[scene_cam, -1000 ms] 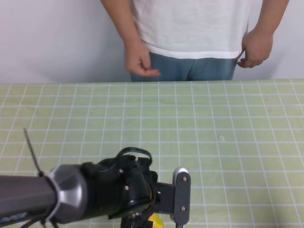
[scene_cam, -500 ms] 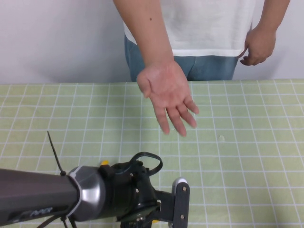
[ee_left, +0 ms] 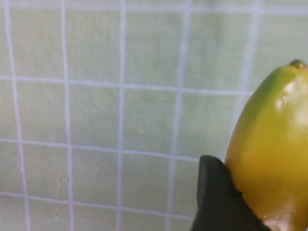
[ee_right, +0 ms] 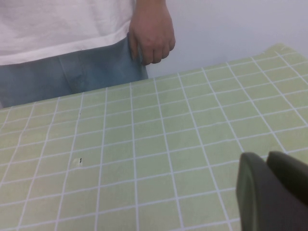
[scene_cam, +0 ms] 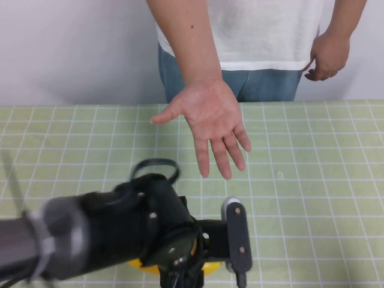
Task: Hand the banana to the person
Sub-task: Hand the grabbed banana to the person
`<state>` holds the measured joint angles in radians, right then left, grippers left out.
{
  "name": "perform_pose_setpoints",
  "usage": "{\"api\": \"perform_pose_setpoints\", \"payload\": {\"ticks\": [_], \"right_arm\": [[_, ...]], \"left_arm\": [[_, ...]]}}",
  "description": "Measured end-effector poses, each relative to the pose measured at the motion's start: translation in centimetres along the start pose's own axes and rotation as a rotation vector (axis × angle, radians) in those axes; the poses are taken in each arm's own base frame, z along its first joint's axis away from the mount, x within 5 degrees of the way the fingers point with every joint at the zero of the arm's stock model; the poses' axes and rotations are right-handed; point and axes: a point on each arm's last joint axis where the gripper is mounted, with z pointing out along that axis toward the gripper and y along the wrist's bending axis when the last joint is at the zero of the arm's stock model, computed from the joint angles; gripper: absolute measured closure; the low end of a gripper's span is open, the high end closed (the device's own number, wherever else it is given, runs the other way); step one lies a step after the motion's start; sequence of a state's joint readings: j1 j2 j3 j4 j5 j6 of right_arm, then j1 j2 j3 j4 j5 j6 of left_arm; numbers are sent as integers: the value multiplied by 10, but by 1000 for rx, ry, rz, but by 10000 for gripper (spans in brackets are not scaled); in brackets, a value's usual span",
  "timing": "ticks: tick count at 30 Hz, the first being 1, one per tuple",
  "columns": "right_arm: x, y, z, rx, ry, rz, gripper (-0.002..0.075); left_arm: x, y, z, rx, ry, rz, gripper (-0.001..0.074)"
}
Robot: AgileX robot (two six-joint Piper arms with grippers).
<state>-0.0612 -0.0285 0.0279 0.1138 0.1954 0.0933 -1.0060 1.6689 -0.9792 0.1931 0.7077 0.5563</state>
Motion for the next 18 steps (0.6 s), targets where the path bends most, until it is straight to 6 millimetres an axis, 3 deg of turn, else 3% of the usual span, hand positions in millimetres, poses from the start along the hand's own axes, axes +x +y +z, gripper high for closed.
{"api": "perform_pose_setpoints", "payload": {"ticks": [7, 11, 18], "right_arm": [[0, 0, 0, 0, 0, 0, 733], [0, 0, 0, 0, 0, 0, 733], [0, 0, 0, 0, 0, 0, 733]], "left_arm": [[-12, -18, -67, -30, 50, -19, 442], [-23, -14, -98, -148, 85, -38, 442], [-68, 10, -148, -305, -123, -139, 442]]}}
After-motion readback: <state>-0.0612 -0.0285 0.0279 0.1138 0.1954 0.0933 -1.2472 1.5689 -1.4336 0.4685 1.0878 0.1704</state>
